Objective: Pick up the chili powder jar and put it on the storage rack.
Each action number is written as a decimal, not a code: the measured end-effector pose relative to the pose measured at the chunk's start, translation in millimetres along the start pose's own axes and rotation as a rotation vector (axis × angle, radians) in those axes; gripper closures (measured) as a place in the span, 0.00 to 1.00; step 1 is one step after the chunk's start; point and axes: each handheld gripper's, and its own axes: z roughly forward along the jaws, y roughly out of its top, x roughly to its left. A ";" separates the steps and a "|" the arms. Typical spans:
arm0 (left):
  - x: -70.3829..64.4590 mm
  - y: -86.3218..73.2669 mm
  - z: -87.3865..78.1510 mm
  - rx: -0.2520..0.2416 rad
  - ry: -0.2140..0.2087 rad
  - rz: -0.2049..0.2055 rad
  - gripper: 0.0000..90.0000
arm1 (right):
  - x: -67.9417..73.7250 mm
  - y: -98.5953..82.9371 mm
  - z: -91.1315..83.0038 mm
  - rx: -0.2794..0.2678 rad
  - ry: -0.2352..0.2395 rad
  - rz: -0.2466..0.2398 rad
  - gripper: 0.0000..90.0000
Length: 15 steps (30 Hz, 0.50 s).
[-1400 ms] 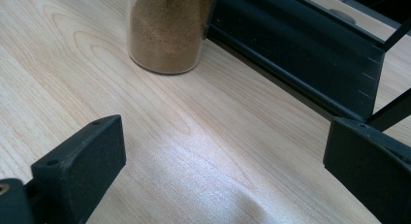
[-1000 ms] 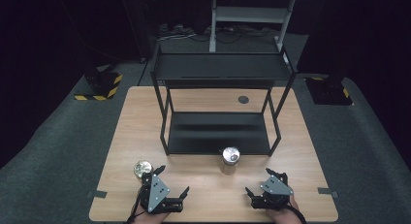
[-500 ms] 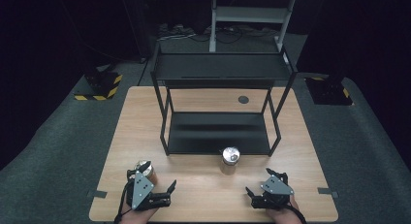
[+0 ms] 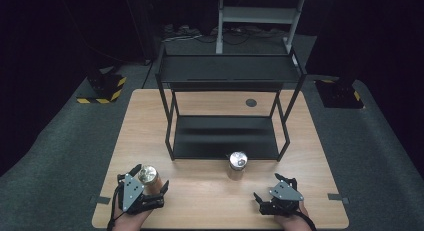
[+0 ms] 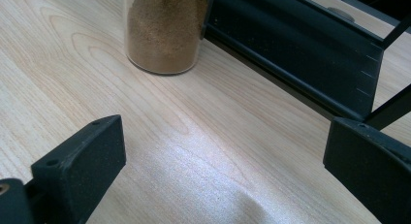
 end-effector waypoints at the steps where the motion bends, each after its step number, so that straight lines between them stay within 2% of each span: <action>1: 1.0 -1.1 0.1 0.000 0.007 -0.007 0.00 | 0.2 0.0 0.1 0.000 -0.001 0.002 0.00; 15: 6.4 -9.8 5.2 0.032 0.033 -0.020 0.00 | -1.2 -0.6 0.0 -0.004 0.001 0.008 0.00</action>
